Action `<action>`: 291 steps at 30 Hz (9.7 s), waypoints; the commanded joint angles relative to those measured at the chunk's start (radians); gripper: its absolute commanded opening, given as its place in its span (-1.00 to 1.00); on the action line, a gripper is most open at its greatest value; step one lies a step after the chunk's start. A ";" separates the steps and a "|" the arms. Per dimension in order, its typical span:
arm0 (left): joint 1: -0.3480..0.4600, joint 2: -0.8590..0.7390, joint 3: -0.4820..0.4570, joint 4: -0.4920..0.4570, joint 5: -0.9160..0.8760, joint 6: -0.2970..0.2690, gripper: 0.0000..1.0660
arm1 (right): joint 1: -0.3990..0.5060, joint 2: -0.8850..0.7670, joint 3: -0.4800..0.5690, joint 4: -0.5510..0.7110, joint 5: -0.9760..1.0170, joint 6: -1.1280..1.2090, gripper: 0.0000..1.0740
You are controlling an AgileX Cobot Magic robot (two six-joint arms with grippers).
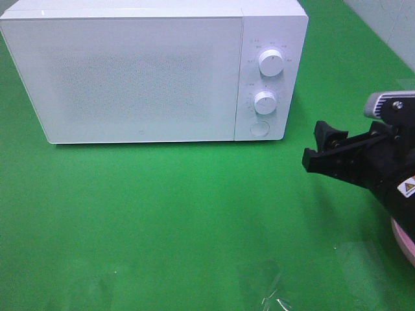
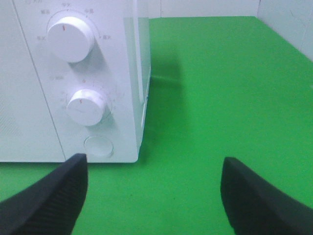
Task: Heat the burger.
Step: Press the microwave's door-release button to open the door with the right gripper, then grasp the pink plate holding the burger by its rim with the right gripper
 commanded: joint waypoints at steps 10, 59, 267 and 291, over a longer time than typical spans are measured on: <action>-0.005 -0.021 0.004 -0.001 -0.016 0.000 0.84 | 0.152 0.152 -0.132 0.114 -0.067 -0.009 0.37; -0.005 -0.015 0.004 -0.001 -0.016 0.000 0.84 | 0.150 0.183 -0.157 0.096 0.008 1.408 -1.00; -0.005 -0.015 0.004 -0.001 -0.016 0.001 0.84 | -0.133 -0.259 -0.490 -0.664 1.792 0.321 -0.45; -0.005 -0.015 0.004 -0.001 -0.016 0.001 0.84 | -0.514 -0.387 -0.490 -0.876 1.973 0.324 0.62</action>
